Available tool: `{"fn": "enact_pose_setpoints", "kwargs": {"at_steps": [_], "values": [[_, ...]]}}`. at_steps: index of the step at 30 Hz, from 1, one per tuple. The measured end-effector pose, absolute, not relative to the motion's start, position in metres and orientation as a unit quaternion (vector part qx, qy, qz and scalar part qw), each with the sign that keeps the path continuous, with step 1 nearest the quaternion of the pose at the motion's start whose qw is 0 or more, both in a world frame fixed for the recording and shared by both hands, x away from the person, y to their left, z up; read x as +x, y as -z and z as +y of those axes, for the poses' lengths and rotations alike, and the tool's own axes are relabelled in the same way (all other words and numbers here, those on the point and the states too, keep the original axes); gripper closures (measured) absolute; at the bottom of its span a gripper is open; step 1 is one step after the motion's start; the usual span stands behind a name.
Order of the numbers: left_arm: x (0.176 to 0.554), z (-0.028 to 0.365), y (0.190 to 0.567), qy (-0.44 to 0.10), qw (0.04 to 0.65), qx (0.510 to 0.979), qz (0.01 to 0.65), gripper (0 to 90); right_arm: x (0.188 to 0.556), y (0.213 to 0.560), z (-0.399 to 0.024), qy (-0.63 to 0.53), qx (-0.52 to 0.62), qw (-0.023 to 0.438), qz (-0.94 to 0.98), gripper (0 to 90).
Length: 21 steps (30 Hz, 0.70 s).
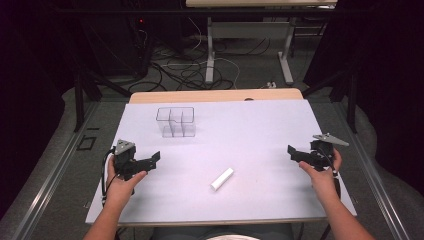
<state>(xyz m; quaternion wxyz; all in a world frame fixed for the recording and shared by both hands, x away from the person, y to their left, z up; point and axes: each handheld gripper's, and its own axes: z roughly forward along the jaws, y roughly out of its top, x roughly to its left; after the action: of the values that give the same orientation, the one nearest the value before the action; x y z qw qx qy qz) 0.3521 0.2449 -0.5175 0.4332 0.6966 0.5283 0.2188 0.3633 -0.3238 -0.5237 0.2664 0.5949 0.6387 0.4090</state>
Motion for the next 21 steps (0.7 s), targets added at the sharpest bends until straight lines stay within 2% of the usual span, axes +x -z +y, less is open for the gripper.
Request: {"fn": "enact_pose_setpoints", "kwargs": {"at_steps": [21], "values": [[0.378, 0.236, 0.479, -0.225, 0.454, 0.667, 0.547, 7.8, 0.359, 0.525, -0.31, -0.411, 0.58, 0.257, 0.655, 1.5]]}}
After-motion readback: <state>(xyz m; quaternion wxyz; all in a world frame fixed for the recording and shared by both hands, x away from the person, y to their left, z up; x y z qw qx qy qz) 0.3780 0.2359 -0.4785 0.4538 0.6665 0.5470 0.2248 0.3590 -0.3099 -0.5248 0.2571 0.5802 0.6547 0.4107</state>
